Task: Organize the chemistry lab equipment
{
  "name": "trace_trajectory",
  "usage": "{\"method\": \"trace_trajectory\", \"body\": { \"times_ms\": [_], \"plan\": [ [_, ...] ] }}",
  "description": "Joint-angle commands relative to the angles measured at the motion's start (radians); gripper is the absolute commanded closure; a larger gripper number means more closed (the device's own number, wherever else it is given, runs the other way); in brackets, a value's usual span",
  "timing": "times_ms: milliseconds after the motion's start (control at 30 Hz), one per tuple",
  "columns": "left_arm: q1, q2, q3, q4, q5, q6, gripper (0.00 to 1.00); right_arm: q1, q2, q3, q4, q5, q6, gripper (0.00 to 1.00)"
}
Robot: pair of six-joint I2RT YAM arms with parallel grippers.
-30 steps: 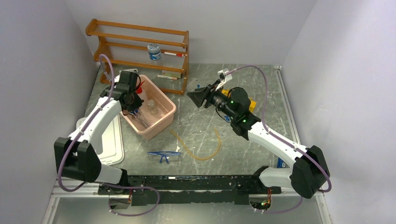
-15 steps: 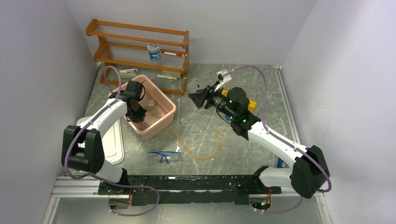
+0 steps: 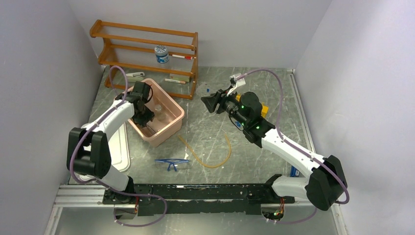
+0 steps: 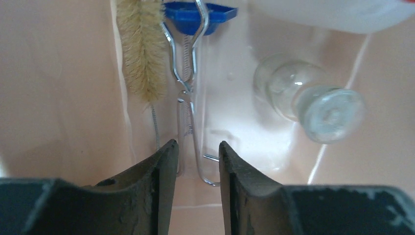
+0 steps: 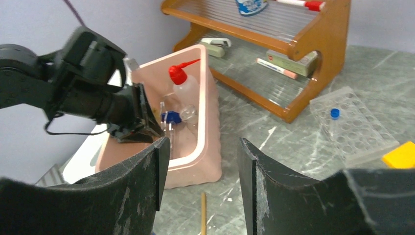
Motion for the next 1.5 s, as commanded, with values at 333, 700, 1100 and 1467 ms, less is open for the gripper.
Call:
{"method": "trace_trajectory", "body": {
  "times_ms": [333,700,1100,1467],
  "plan": [
    [0.008,-0.241,0.185,0.088,0.02,0.243,0.57,-0.004,0.154,0.03,-0.326,0.239,-0.171,0.41],
    [0.007,-0.391,0.002,0.613,0.594,0.397,0.38,-0.014,0.388,0.118,-0.434,0.247,-0.153,0.46],
    [-0.117,-0.379,-0.014,0.843,0.825,0.471,0.37,-0.04,0.534,0.172,-0.551,0.216,-0.194,0.52],
    [-0.176,-0.328,0.041,0.791,0.798,0.508,0.39,-0.043,0.66,0.244,-0.63,0.106,-0.361,0.66]
  ]
}}
